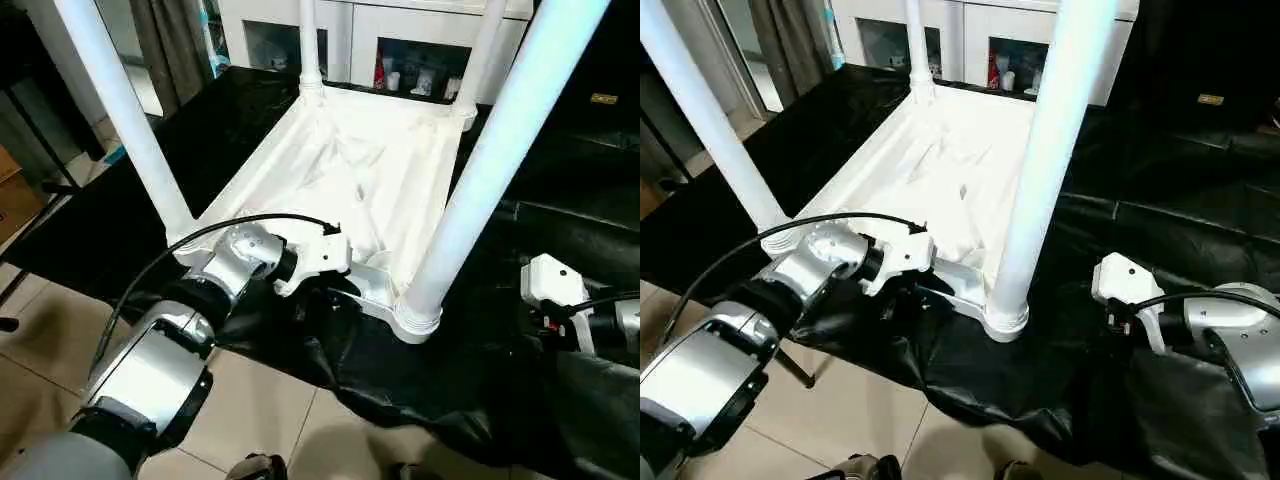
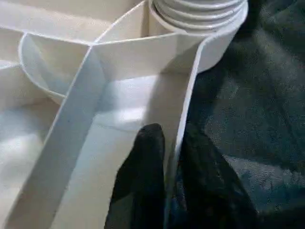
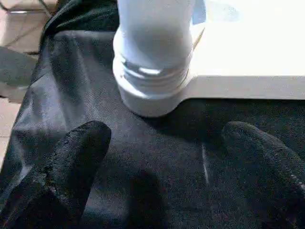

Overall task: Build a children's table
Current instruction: Rotate table base, then rotate leg to tighten

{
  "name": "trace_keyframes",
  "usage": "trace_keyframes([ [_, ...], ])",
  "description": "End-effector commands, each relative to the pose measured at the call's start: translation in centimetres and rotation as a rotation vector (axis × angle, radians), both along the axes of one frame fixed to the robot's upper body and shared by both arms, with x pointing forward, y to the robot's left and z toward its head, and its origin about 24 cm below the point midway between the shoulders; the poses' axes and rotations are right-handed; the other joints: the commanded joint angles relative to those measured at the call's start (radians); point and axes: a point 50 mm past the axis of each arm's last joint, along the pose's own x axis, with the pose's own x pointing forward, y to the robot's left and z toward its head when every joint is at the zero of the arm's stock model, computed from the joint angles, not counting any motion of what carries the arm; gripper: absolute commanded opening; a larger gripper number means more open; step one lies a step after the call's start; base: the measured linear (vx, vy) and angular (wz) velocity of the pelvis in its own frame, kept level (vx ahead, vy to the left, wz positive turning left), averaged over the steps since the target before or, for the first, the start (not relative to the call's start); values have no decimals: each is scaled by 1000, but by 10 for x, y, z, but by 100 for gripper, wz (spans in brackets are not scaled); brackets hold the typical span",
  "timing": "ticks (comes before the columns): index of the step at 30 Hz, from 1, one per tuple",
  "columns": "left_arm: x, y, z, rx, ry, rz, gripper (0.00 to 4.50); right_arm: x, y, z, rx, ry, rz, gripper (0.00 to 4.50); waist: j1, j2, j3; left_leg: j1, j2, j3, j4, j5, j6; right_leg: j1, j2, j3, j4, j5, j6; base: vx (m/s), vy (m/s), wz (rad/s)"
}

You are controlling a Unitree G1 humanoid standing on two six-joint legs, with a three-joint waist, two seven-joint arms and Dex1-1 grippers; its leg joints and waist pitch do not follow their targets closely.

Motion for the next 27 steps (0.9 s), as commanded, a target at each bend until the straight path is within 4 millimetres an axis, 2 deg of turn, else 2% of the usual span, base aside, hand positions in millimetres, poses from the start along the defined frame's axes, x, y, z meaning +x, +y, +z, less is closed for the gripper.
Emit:
trace_keyframes([
  [1,1,6,-10,-10,59,120,38,-1,3,-2,2,-3,-10,434,1,-33,-82,30,40,-27,-73,-282,89,41,-30,8,-75,-297,-275,0,0,0],
  [2,1,6,-10,-10,59,120,38,-1,3,-2,2,-3,-10,434,1,-33,-82,29,40,-28,-73,-287,88,41,-30,7,-77,-308,-272,0,0,0],
  [3,2,4,-9,-67,64,179,31,2,3,-3,17,-17,-42,434,-3,-40,-80,29,40,-28,-73,-292,87,41,-31,8,-78,-332,-264,0,0,0],
  [4,2,3,-9,-82,65,198,26,2,3,-3,23,-19,-52,434,-5,-42,-79,28,39,-29,-74,-294,87,40,-31,7,-80,-347,-258,0,0,0],
  [5,2,4,-10,-95,64,216,20,3,3,-4,29,-19,-67,434,-7,-41,-78,26,38,-30,-74,-297,87,40,-31,6,-81,-367,-251,0,0,0],
  [7,-1,3,-14,-124,43,245,15,5,3,-7,38,-19,-98,442,-20,-56,-75,18,33,-32,-75,-303,88,40,-30,3,-88,-427,-219,0,0,0],
  [8,-3,3,-15,-129,46,251,10,5,3,-8,39,-20,-102,450,-23,-50,-77,17,34,-36,-76,-303,84,41,-30,4,-88,-445,-205,0,0,0],
  [9,-8,4,-20,-143,49,261,7,7,5,-11,46,-27,-123,450,-27,-52,-77,17,35,-37,-79,-302,82,41,-29,3,-86,-448,-194,0,0,0],
  [10,-13,4,-24,-151,38,262,7,10,6,-13,60,-41,-146,450,-31,-61,-75,13,34,-36,-79,-301,86,40,-27,2,-89,-450,-192,0,0,0],
  [11,-14,4,-24,-152,36,263,6,10,6,-13,63,-44,-151,450,-35,-53,-74,11,36,-39,-83,-301,86,39,-29,1,-88,-450,-191,0,0,0],
  [12,-19,4,-26,-178,13,254,5,14,10,-14,91,-57,-167,450,-41,-53,-73,12,34,-37,-83,-312,85,36,-26,1,-92,-464,-187,0,0,0],
  [13,-19,3,-26,-179,13,254,4,14,10,-14,92,-58,-167,450,-45,-60,-76,15,34,-38,-81,-320,84,34,-27,2,-91,-464,-184,0,0,0],
  [14,-22,2,-26,-201,11,251,2,15,13,-14,107,-60,-169,450,-49,-58,-79,20,36,-37,-81,-326,84,31,-25,4,-92,-451,-187,0,0,0],
  [15,-25,0,-25,-226,5,238,1,17,16,-15,120,-67,-171,450,-54,-57,-79,18,37,-37,-83,-320,89,33,-23,4,-90,-421,-196,0,0,0],
  [16,-28,-2,-25,-244,3,227,1,18,18,-15,130,-77,-176,450,-57,-68,-80,17,37,-35,-82,-315,94,33,-22,4,-90,-409,-199,0,0,0],
  [18,-35,-5,-28,-226,3,189,1,23,24,-16,149,-91,-178,450,-61,-74,-79,19,38,-33,-81,-306,103,29,-23,6,-90,-400,-202,0,0,0],
  [19,-36,-5,-29,-214,1,179,1,23,25,-16,149,-90,-175,450,-60,-68,-80,21,37,-33,-80,-304,103,27,-23,7,-89,-401,-201,0,0,0],
  [20,-41,-4,-34,-153,1,146,1,24,28,-17,151,-83,-156,450,-58,-71,-79,28,41,-31,-82,-314,101,23,-22,9,-93,-404,-200,0,0,0],
  [22,-45,-1,-37,-75,1,122,1,25,31,-17,151,-85,-143,450,-56,-66,-83,26,43,-32,-84,-299,99,27,-24,11,-87,-374,-202,0,0,0],
  [24,-47,1,-38,-45,0,109,1,27,32,-17,152,-88,-141,450,-56,-63,-85,29,45,-31,-86,-292,91,26,-20,10,-84,-322,-214,0,0,0],
  [25,-47,1,-37,-41,1,105,1,28,32,-16,152,-89,-139,450,-56,-64,-89,28,44,-32,-85,-280,92,30,-19,10,-80,-279,-224,0,0,0],
  [27,-46,2,-36,-28,-20,95,1,28,33,-17,143,-88,-120,450,-56,-68,-92,25,43,-30,-82,-239,108,36,-19,9,-72,-188,-246,0,0,0],
])
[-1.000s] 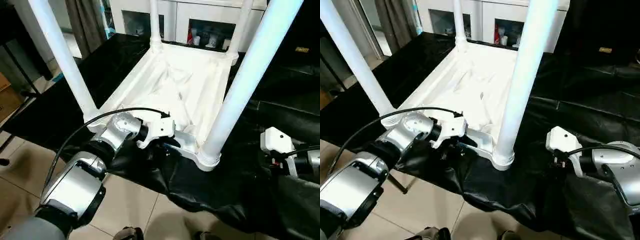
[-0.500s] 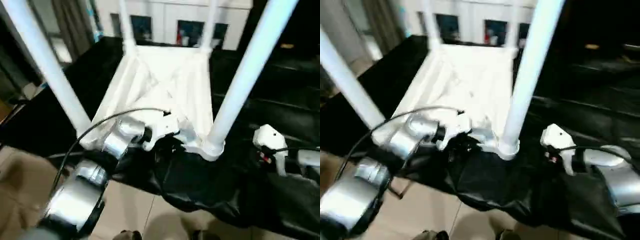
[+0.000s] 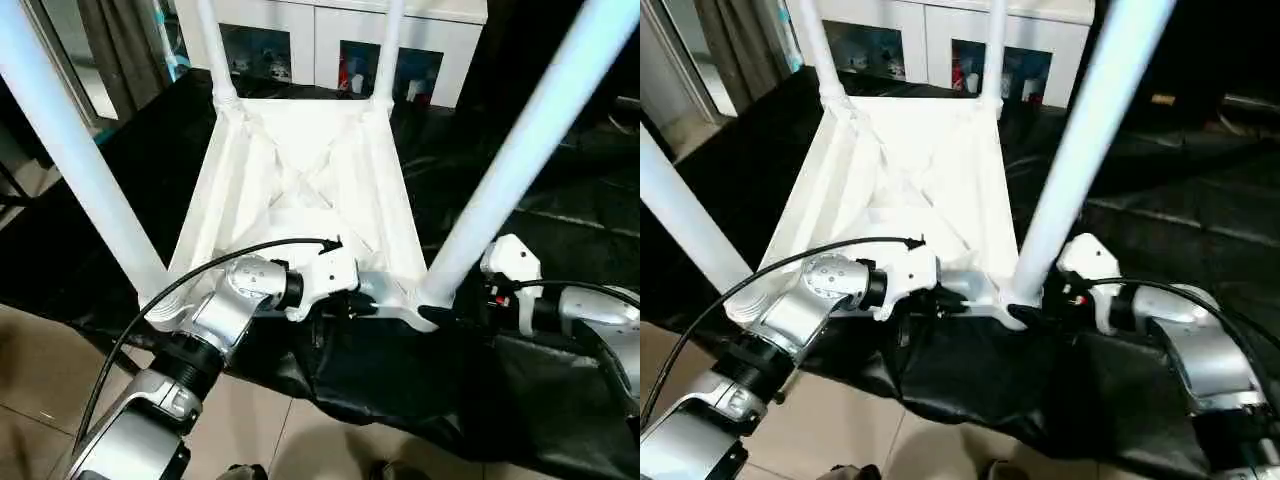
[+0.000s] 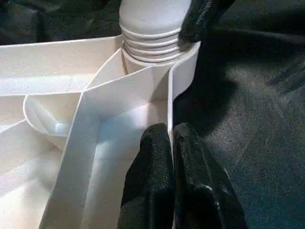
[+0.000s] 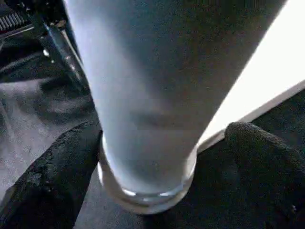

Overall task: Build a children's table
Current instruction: Rotate leg to tighten

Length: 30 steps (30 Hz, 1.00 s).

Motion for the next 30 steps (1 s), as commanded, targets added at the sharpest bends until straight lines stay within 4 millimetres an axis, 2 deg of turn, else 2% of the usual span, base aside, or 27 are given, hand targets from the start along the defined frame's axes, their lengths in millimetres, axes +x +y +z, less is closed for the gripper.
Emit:
trace_keyframes([
  [1,-8,11,-24,130,63,-7,1,2,0,0,-24,-7,25,450,7,-20,-76,23,44,-24,-66,-219,122,43,-21,11,-54,-159,-259,0,0,0],
  [4,-5,10,-21,127,41,-12,1,2,0,0,-29,-3,39,450,9,-21,-75,23,44,-22,-65,-222,128,44,-21,10,-54,-156,-269,0,0,0],
  [6,-4,8,-17,106,35,-24,1,2,1,0,-32,-1,50,450,10,-22,-71,25,44,-22,-68,-253,115,41,-21,10,-60,-219,-259,0,0,0],
  [8,-1,5,-12,69,38,-39,1,2,2,-1,-39,0,61,450,11,-19,-72,26,44,-23,-70,-271,99,41,-22,11,-63,-255,-248,0,0,0],
  [9,1,4,-9,48,46,-43,28,2,2,-1,-43,0,65,450,11,-20,-71,28,43,-22,-70,-283,90,39,-20,11,-65,-270,-243,0,0,0],
  [11,3,3,-7,38,49,-46,28,2,2,-1,-46,0,68,450,12,-18,-71,26,43,-24,-72,-284,83,40,-20,11,-64,-259,-245,0,0,0],
  [13,4,3,-5,45,43,-49,63,2,2,-2,-47,-1,70,450,12,-18,-73,27,44,-24,-72,-288,83,41,-21,11,-63,-247,-248,0,0,0],
  [14,7,5,-4,70,21,-49,65,2,2,-2,-47,-2,71,450,12,-18,-74,28,44,-24,-71,-283,85,41,-21,12,-62,-234,-253,0,0,0],
  [16,9,5,-3,77,9,-42,65,1,2,-2,-47,-2,72,450,14,-13,-75,28,44,-24,-70,-276,87,42,-21,11,-60,-215,-258,0,0,0],
  [19,11,5,-2,78,5,-37,65,1,2,-3,-47,-1,73,450,14,-16,-75,26,43,-23,-69,-267,95,45,-21,11,-59,-200,-264,0,0,0],
  [20,13,6,-1,77,6,-36,65,0,2,-3,-47,0,73,450,14,-14,-76,26,43,-23,-69,-267,96,45,-21,10,-60,-199,-266,0,0,0],
  [25,14,3,1,54,21,-45,65,0,2,-4,-43,0,73,450,16,-13,-74,28,44,-24,-71,-297,81,43,-21,10,-63,-240,-262,0,0,0],
  [28,15,1,1,59,17,-52,28,0,3,-5,-44,0,75,450,17,-14,-74,29,44,-24,-72,-304,78,41,-21,10,-65,-251,-258,0,0,0],
  [30,15,1,0,66,19,-56,25,1,3,-5,-45,-1,74,450,17,-14,-75,28,44,-24,-72,-303,78,42,-22,10,-65,-248,-259,0,0,0],
])
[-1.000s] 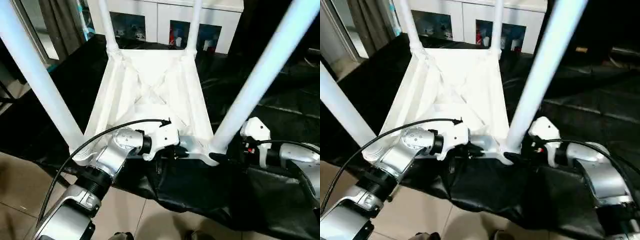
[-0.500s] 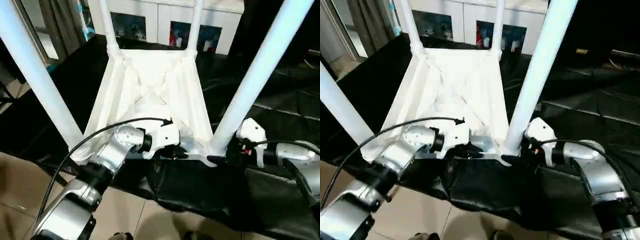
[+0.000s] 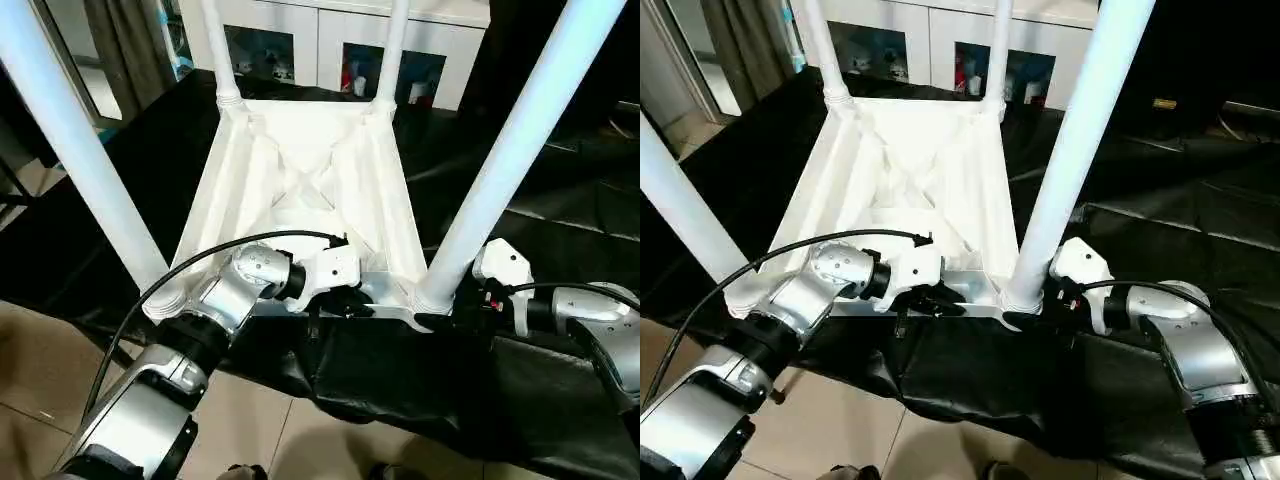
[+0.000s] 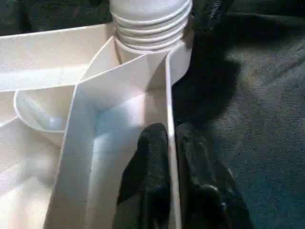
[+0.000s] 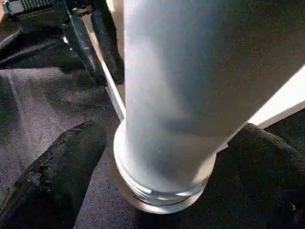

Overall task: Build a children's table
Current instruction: Rotate leg to tighten

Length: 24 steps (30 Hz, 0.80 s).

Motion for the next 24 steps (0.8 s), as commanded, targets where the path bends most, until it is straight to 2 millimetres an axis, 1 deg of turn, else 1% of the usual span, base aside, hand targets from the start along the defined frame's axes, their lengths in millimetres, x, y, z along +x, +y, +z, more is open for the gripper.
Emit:
trace_keyframes([
  [1,1,1,-4,19,13,4,9,0,2,-1,-11,-4,13,450,8,-14,-71,27,42,-24,-73,-303,79,41,-23,11,-66,-254,-255,0,0,0],
  [2,1,1,-4,22,15,2,3,0,2,-1,-11,-5,12,450,8,-14,-72,27,42,-25,-73,-304,78,41,-23,11,-66,-258,-253,0,0,0],
  [3,1,2,-5,27,19,-1,3,0,2,-1,-12,-5,10,450,9,-10,-71,27,43,-26,-74,-307,77,41,-23,10,-66,-262,-252,0,0,0],
  [6,1,4,-7,42,26,-7,3,1,3,-4,-16,2,-12,450,7,-13,-71,26,42,-25,-74,-312,73,40,-22,10,-67,-268,-249,0,0,0],
  [9,1,4,-7,42,29,-11,3,3,6,-6,0,15,-29,450,7,-11,-71,26,42,-26,-75,-318,72,41,-23,10,-68,-279,-246,0,0,0],
  [10,1,4,-7,41,28,-11,1,3,6,-6,7,15,-30,434,6,-11,-70,27,42,-26,-76,-323,70,39,-23,10,-69,-285,-245,0,0,0],
  [12,1,4,-7,38,28,-10,0,4,7,-6,10,15,-29,413,6,-11,-70,27,42,-26,-77,-336,65,38,-23,9,-71,-305,-239,0,0,0],
  [13,1,4,-7,37,28,-8,0,4,8,-6,14,16,-28,405,5,-14,-68,25,42,-26,-77,-338,64,38,-23,10,-71,-310,-237,0,0,0],
  [14,2,4,-7,34,28,-6,0,4,9,-6,16,18,-26,396,5,-13,-68,26,41,-27,-78,-341,63,37,-23,10,-73,-319,-234,0,0,0],
  [15,2,4,-7,30,30,-1,0,5,11,-7,24,20,-27,387,4,-15,-66,27,42,-27,-79,-355,58,35,-23,10,-75,-345,-225,0,0,0],
  [17,2,5,-7,27,31,2,0,5,12,-7,34,19,-30,369,3,-14,-65,27,42,-28,-80,-364,52,34,-25,10,-77,-372,-216,0,0,0],
  [19,2,5,-7,27,32,2,0,5,12,-7,36,19,-31,351,3,-14,-64,28,42,-29,-81,-369,49,32,-24,11,-79,-380,-212,0,0,0],
  [20,2,5,-7,26,32,2,0,6,12,-7,38,18,-31,351,3,-13,-64,28,42,-29,-81,-372,48,31,-24,11,-79,-383,-211,0,0,0],
  [21,3,6,-7,22,34,6,0,6,13,-7,51,21,-31,338,1,-15,-64,27,42,-29,-82,-374,47,31,-24,11,-79,-380,-209,0,0,0],
  [24,3,7,-7,14,37,11,0,5,14,-7,66,26,-28,315,2,-13,-65,28,43,-28,-82,-372,48,30,-24,11,-80,-372,-212,0,0,0],
])
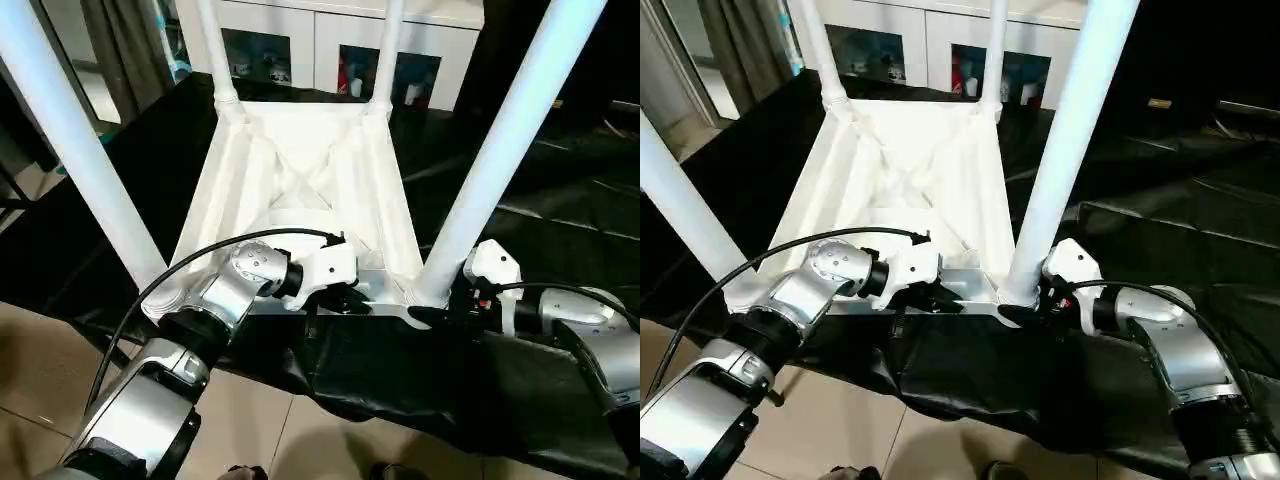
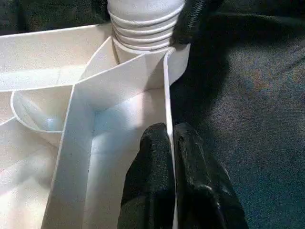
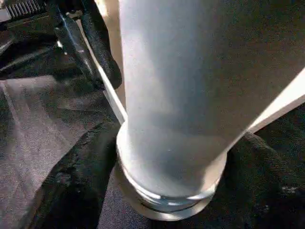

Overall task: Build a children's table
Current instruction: Rotate leg to tighten

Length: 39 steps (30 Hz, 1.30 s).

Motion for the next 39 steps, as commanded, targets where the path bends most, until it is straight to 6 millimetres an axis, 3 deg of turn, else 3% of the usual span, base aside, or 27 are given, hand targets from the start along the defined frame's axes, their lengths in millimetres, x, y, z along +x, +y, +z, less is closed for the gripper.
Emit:
trace_keyframes([
  [1,-1,3,-6,13,24,4,0,1,6,2,26,-1,20,309,7,-17,-64,27,43,-28,-81,-371,49,32,-24,12,-78,-367,-215,0,0,0],
  [3,-1,3,-5,12,23,5,0,0,7,2,34,1,25,286,7,-16,-63,26,43,-28,-82,-370,49,32,-24,11,-78,-368,-215,0,0,0],
  [13,8,9,-4,-16,16,137,0,-2,17,-9,124,37,-44,277,3,-16,-61,25,42,-31,-86,-399,30,28,-25,11,-82,-420,-200,0,0,0],
  [16,15,5,-1,-41,-5,241,0,4,25,-19,160,16,-171,277,-4,-15,-55,33,40,-31,-86,-448,9,14,-24,11,-91,-497,-179,0,0,0],
  [18,19,-3,0,-57,-23,332,0,10,37,-28,204,15,-306,276,-10,-18,-54,28,36,-39,-89,-468,-8,16,-27,5,-99,-575,-143,0,0,0],
  [21,20,-10,0,-74,-27,373,0,14,47,-33,224,15,-373,276,-21,-13,-53,31,35,-48,-93,-510,-24,11,-24,-1,-106,-617,-113,0,0,0],
  [26,18,-38,2,-119,-49,435,0,27,86,-41,204,-24,-476,276,-33,-4,-52,33,32,-61,-103,-573,-38,13,-22,-14,-115,-617,-99,0,0,0],
  [27,14,-48,2,-134,-55,410,0,28,101,-39,243,-10,-443,276,-37,2,-52,39,32,-65,-106,-607,-41,17,-22,-25,-121,-589,-107,0,0,0],
  [28,12,-52,1,-140,-58,398,0,27,107,-37,285,4,-422,311,-39,-1,-54,38,33,-65,-108,-611,-34,25,-25,-31,-124,-569,-108,0,0,0],
  [30,11,-54,1,-143,-58,385,0,27,110,-36,307,10,-412,346,-35,-1,-58,42,33,-60,-107,-591,-22,24,-29,-29,-128,-532,-121,0,0,0],
  [32,8,-54,0,-144,-59,358,0,27,111,-32,319,0,-381,348,-33,-2,-57,40,33,-57,-107,-573,-16,22,-29,-26,-126,-507,-133,0,0,0],
  [34,6,-47,-2,-143,-55,306,0,27,106,-27,302,-35,-328,379,-28,-3,-60,36,35,-52,-108,-537,-7,25,-31,-20,-118,-458,-154,0,0,0],
  [36,4,-42,-3,-140,-47,269,0,27,102,-23,292,-52,-292,379,-25,-6,-63,31,35,-47,-106,-502,10,31,-32,-16,-113,-420,-169,0,0,0],
  [37,2,-37,-4,-138,-39,241,0,26,96,-21,285,-53,-256,379,-27,-12,-63,29,35,-45,-105,-493,15,31,-33,-15,-112,-417,-172,0,0,0],
  [39,1,-25,-6,-119,-21,217,0,23,83,-17,263,-54,-196,379,-20,-11,-63,28,36,-42,-102,-450,36,35,-35,-12,-109,-409,-178,0,0,0],
])
